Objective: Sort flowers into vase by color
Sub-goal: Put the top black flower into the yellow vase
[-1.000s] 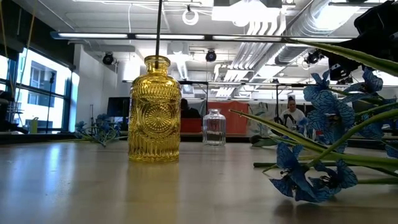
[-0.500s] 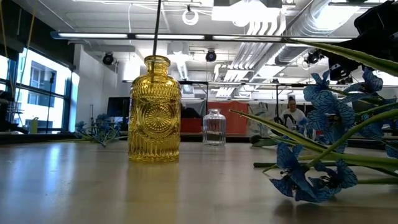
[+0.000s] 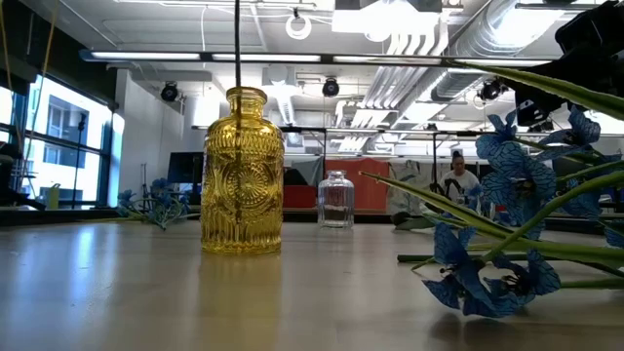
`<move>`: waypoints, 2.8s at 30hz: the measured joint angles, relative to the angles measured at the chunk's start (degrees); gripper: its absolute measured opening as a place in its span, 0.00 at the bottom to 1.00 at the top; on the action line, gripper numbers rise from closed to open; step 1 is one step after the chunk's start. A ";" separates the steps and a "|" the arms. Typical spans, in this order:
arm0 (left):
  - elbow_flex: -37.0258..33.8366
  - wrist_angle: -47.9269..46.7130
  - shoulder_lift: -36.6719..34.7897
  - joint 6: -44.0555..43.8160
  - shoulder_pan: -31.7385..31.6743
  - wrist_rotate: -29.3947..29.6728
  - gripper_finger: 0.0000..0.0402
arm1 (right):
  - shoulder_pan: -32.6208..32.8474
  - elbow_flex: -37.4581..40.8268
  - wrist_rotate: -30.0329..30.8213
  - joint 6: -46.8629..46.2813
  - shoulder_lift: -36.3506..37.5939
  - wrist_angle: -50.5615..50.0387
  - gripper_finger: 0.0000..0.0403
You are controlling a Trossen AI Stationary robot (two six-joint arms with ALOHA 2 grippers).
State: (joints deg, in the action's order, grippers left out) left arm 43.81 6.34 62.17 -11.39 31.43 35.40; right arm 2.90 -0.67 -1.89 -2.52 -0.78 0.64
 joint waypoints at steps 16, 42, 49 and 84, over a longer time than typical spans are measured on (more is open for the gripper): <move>1.25 -15.65 -24.67 -13.88 1.73 -1.63 0.53 | 0.00 0.00 0.00 0.00 0.00 -0.01 0.00; 11.72 8.92 -7.17 -19.81 -24.80 -19.10 0.53 | -0.37 0.00 7.34 8.80 0.08 1.07 0.00; 16.65 -3.51 -7.89 -14.27 -34.62 -15.25 0.53 | -0.39 0.00 16.02 -15.44 -0.01 27.46 0.00; -12.35 -2.07 -27.79 -29.09 -63.97 -51.02 0.53 | -22.83 -33.53 -9.19 -42.10 -67.64 -25.28 0.32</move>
State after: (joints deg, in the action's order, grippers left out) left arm 31.46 4.27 34.37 -40.48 -32.53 -15.62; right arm -19.93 -34.20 -11.08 -44.62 -68.42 -24.64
